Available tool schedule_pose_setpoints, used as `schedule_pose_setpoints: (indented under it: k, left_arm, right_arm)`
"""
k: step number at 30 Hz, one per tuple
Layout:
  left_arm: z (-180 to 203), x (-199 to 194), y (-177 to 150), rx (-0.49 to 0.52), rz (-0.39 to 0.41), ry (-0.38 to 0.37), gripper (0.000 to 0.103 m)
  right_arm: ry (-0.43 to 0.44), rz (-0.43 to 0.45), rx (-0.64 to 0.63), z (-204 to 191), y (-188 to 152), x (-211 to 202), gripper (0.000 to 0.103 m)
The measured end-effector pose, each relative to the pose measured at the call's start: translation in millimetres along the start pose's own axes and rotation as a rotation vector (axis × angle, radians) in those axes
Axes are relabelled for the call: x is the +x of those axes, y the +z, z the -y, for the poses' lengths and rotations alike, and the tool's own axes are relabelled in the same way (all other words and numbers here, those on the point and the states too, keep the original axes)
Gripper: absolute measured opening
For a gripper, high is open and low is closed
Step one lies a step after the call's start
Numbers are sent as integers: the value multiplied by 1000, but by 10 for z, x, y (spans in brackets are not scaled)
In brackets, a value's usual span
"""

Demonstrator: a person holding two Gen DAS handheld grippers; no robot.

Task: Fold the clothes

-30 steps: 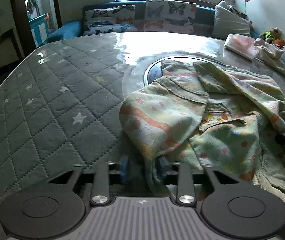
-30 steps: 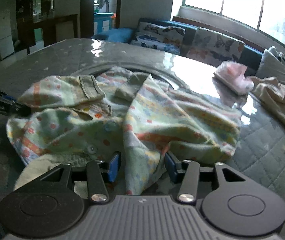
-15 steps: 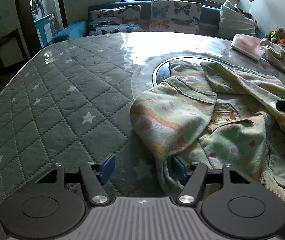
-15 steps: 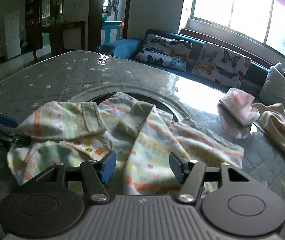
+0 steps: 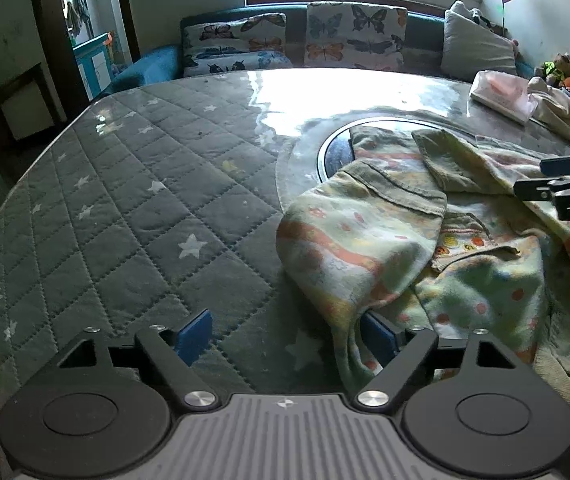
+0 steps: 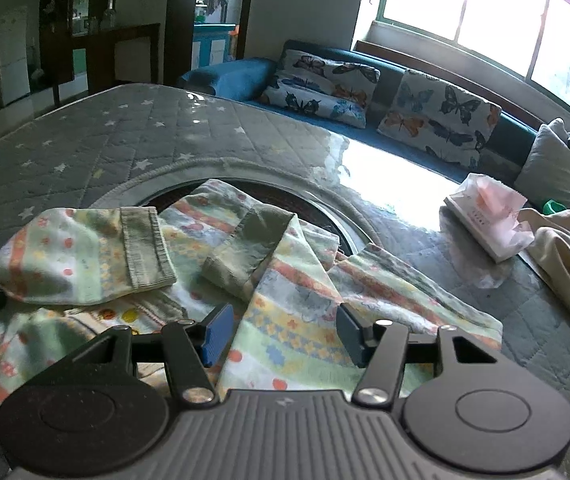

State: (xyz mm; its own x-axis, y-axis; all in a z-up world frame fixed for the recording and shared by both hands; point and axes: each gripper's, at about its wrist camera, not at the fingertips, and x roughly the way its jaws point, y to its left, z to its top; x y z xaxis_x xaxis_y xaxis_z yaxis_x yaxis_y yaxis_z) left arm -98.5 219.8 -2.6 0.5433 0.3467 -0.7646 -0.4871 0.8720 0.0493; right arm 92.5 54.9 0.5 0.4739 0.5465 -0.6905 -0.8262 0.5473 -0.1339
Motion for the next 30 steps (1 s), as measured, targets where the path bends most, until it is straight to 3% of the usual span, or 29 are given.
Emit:
schedule_pose_setpoints:
  k: [10,21,30]
  left_arm:
    - [-63,-219,148,-23,79,-27,97]
    - [288,-94,252,3,71,-131,98]
    - [515,12,259,37,48,-190,98]
  right_arm:
    - [-3,-17,38,124,107,216,52]
    - [28,-45,44,123,371,623,51]
    - [39,-71,55,168,454,921,33]
